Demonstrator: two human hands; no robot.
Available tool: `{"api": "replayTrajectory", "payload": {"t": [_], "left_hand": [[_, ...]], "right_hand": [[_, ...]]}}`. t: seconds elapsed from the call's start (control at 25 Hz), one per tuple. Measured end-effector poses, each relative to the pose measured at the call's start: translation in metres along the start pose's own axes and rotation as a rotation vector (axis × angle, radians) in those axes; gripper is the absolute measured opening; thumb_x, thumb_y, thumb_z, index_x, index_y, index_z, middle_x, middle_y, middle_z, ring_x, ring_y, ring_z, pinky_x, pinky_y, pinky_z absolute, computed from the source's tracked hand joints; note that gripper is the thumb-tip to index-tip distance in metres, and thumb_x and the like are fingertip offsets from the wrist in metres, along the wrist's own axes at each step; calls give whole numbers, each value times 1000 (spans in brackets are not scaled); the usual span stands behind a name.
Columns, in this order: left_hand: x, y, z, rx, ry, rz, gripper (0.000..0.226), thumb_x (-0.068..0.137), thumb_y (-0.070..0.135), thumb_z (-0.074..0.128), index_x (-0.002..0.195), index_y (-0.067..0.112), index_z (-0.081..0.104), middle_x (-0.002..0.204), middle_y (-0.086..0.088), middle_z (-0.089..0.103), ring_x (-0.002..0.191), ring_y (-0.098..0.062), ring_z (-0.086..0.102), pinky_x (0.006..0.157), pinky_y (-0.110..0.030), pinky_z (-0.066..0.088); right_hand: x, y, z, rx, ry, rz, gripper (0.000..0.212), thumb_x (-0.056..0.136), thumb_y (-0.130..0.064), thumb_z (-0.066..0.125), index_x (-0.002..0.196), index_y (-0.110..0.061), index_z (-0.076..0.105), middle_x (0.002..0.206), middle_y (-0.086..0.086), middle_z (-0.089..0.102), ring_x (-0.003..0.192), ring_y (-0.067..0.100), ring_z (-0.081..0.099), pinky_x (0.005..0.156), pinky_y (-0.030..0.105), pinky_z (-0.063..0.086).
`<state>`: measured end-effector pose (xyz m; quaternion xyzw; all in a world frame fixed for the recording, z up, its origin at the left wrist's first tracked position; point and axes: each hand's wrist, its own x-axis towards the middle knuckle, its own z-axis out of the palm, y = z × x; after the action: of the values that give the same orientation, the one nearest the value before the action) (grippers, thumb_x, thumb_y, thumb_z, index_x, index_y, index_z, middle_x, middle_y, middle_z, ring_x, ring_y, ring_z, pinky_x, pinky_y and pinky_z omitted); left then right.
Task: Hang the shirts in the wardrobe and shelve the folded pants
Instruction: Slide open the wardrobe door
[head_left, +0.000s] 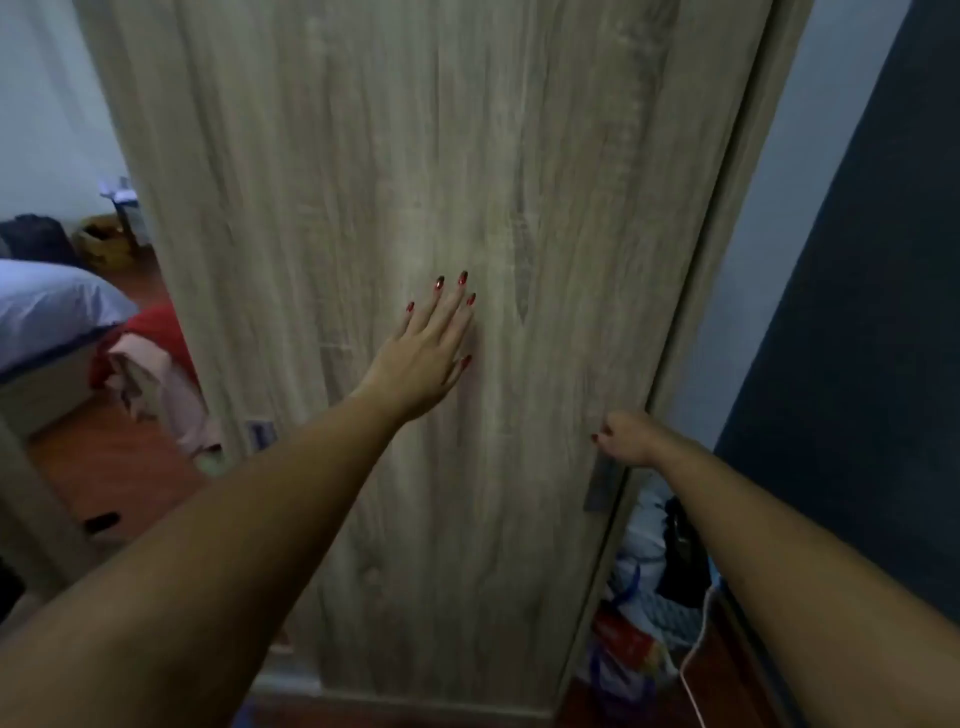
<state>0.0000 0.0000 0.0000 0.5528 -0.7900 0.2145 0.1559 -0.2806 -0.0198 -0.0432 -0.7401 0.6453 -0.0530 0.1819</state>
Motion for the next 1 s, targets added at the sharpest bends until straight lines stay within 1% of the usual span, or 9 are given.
{"api": "replayTrajectory", "payload": {"t": [0.08,0.16,0.32,0.4,0.48,0.6,0.72,0.84,1.0], "left_hand": [[4,9,16,4,40,11,66,99,42,27,152,15,-1,160,-7,-14,148,-27,-9,120,-50,15],[2,17,41,31,20,34,66,98,42,28,152,15,0,161,-8,-11,148,-29,-8,119,-51,15],[-3,25,79,55,1,41,67,98,44,28,152,18,-2,160,-9,-11,148,-32,-8,119,-54,14],[-2,24,85,66,-7,19,67,98,43,29,152,18,-3,160,-9,-11,147,-32,-9,118,-55,13],[-2,22,89,88,6,17,67,99,42,29,152,18,-3,161,-8,-11,147,-31,-9,118,-57,12],[-3,14,89,105,8,17,66,99,42,29,152,19,-2,161,-6,-8,148,-30,-7,117,-58,12],[-9,7,90,103,24,-14,64,100,43,27,152,20,-1,161,-5,-6,148,-30,-7,117,-57,13],[-21,-14,94,90,38,-35,64,100,42,29,152,20,-1,161,-4,-6,148,-31,-5,117,-57,14],[-42,-63,103,121,60,-50,65,100,42,32,152,19,1,161,-6,-4,148,-33,-4,116,-57,13]], "right_hand": [[6,19,19,32,-49,42,28,95,-9,42,70,-10,54,95,6,51,87,17,47,54,20,32],[16,38,43,16,-150,117,15,92,-12,46,86,-7,59,106,8,55,91,16,47,54,17,33],[30,55,75,152,-142,170,40,94,-19,46,131,-4,45,130,14,52,109,26,52,82,27,44],[38,57,83,250,-43,190,36,94,-15,45,126,0,49,122,16,57,108,30,55,80,27,43],[43,54,88,331,22,211,24,92,-14,45,107,1,56,106,18,62,96,30,59,73,28,43],[49,49,91,441,80,240,14,89,-17,49,86,-5,56,98,19,65,92,31,62,83,38,54],[43,37,91,410,73,217,16,89,-14,50,98,-3,57,91,10,57,84,21,54,68,27,46],[41,19,98,440,50,206,8,88,-13,54,96,-11,51,99,7,56,90,19,51,75,23,38],[49,-20,110,447,25,147,8,87,-9,56,86,-15,50,94,5,57,95,23,58,77,27,43]]}}
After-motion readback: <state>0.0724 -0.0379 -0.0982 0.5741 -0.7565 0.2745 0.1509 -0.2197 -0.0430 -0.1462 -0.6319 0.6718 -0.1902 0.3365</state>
